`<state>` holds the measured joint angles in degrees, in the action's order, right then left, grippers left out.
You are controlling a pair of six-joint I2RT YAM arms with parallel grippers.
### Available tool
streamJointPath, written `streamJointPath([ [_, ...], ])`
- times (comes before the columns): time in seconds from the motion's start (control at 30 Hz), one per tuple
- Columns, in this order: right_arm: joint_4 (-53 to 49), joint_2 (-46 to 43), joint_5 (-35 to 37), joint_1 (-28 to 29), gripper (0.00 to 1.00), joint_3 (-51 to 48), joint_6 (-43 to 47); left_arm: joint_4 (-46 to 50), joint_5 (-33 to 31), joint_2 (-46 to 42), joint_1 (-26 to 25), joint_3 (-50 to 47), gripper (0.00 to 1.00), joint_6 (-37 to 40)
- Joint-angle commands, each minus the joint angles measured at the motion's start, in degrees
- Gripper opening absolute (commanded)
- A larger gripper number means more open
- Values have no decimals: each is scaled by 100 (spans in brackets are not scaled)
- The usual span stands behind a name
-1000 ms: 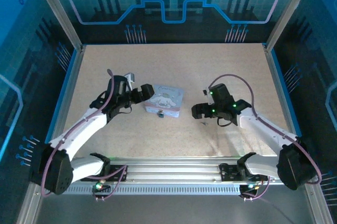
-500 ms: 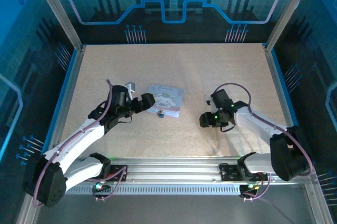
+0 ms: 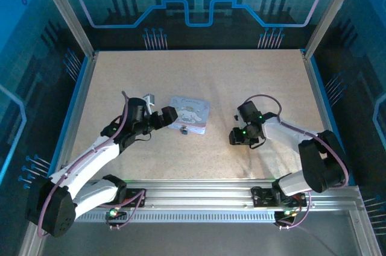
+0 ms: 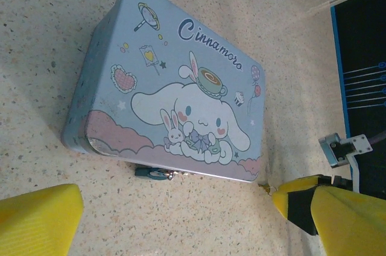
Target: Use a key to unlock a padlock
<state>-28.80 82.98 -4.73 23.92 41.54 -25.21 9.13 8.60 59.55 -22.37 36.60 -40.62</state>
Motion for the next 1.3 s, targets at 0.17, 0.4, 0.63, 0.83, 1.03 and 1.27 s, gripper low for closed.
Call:
streamJointPath([
  [0.17, 75, 283, -104, -50, 35, 148, -56, -59, 80, -39, -35, -66, 99, -71],
  [0.4, 154, 380, -141, -46, 26, 102, -78, -34, 72, -40, -39, -74, 99, -62],
  [0.63, 230, 377, -151, -50, 13, 14, -120, -5, 65, -71, -39, -83, 99, -71],
  [0.83, 362, 250, -217, -47, 4, -134, -197, 28, 86, -123, -38, -91, 99, -95],
  [1.03, 747, 11, -550, -46, 0, -347, -380, 15, 193, -241, -37, -83, 99, -197],
  [1.27, 2195, -486, -1486, -48, 0, -917, -1277, -324, 484, -295, -104, -127, 98, -511],
])
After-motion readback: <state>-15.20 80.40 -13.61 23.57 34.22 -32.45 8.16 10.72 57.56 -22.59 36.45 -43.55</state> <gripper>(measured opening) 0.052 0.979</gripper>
